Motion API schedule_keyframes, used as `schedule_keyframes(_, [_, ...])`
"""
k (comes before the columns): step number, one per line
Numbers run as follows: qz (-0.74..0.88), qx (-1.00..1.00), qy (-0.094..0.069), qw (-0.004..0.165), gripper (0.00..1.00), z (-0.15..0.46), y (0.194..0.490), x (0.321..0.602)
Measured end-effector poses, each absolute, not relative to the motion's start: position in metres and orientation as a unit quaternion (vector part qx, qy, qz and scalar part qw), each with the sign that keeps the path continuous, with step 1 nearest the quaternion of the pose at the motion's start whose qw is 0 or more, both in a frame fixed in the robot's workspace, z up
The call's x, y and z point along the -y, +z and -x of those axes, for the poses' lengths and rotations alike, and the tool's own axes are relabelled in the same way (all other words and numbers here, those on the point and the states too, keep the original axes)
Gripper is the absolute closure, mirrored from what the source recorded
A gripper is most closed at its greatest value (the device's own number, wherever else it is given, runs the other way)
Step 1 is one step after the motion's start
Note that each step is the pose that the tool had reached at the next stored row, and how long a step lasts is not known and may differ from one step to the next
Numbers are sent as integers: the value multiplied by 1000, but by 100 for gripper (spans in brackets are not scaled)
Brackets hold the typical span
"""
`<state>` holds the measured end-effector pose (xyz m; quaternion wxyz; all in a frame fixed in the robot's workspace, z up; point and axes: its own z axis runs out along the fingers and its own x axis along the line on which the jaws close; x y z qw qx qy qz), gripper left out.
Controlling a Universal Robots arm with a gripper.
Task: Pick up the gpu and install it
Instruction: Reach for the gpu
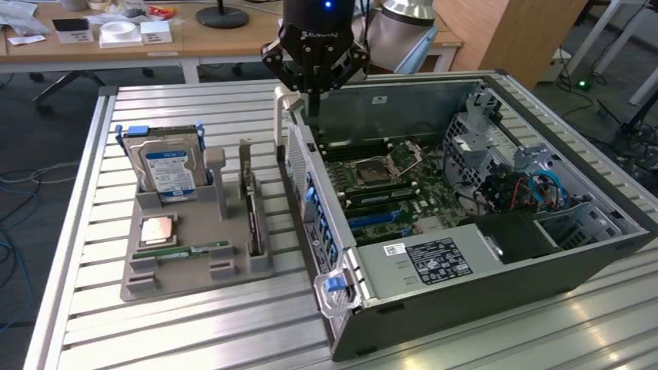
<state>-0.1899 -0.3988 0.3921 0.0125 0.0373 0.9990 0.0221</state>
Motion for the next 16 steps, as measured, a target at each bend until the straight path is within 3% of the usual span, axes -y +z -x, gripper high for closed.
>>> schedule_keyframes(16, [-38,-999,22,12,89,217,392,399])
